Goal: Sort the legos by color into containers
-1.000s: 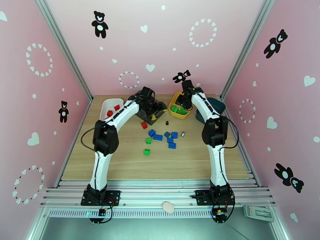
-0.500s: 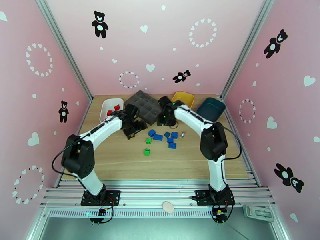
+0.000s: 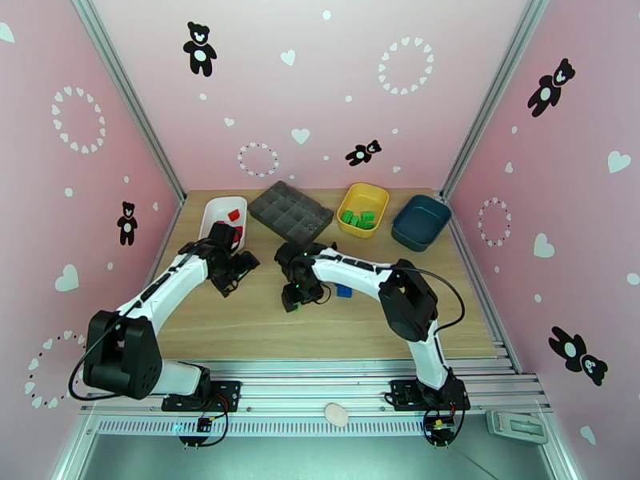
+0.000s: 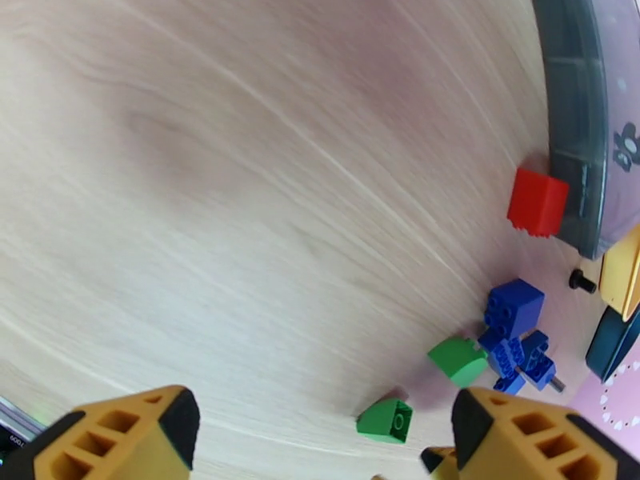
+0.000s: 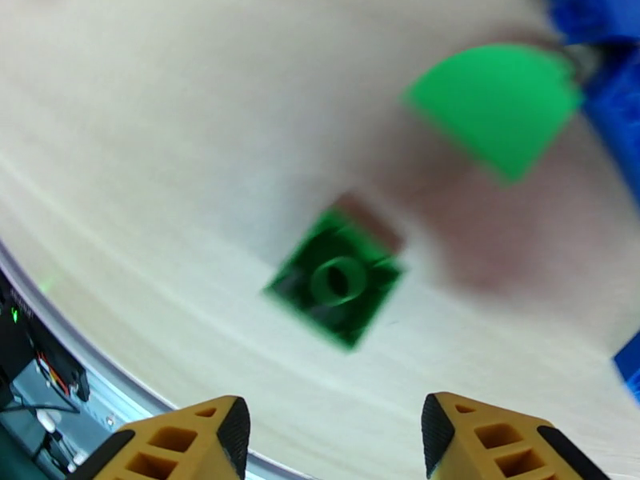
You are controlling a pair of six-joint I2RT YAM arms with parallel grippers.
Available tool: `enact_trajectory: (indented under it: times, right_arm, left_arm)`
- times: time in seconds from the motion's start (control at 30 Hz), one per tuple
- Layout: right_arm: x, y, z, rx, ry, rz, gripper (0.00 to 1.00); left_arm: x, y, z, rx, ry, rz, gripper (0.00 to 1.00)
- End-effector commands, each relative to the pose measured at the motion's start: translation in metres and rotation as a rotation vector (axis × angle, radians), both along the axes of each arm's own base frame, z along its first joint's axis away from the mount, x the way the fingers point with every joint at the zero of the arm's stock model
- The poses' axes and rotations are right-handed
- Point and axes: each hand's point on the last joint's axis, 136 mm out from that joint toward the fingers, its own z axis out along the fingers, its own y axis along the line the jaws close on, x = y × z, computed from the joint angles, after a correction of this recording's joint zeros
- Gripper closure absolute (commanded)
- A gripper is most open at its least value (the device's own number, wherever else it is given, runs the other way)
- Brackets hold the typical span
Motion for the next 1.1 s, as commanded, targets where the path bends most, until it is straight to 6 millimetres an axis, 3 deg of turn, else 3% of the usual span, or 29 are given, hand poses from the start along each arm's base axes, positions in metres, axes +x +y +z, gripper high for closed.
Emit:
enact_trajectory:
  times: [0.0, 0.33, 0.57, 0.83, 1.07]
  right_arm:
    - [-0.010, 0.005, -0.017, -0.029, 0.045, 0.008, 0.39]
    - [0.009, 0.006, -0.031, -0.143, 0.018, -0.022, 0.43]
    - [0.020, 0.020, -0.034, -0.163, 0.007, -0.008, 0.47]
    - [0.031, 0.013, -0.029, -0.235, -0.056, -0.007, 0.54]
    - [0.034, 0.007, -0.015, -0.226, -0.099, -0.007, 0.67]
  left_arm:
    - [-0.005, 0.006, 0.004, 0.002, -0.014, 0.017, 0.11]
    - [-0.013, 0.016, -0.001, -0.010, -0.002, 0.036, 0.11]
    - [-0.014, 0.021, -0.002, -0.018, -0.001, 0.044, 0.11]
    - [-0.015, 0.019, -0.005, -0.027, 0.006, 0.037, 0.11]
    - [-0.014, 0.015, -0.012, -0.054, 0.009, 0.044, 0.11]
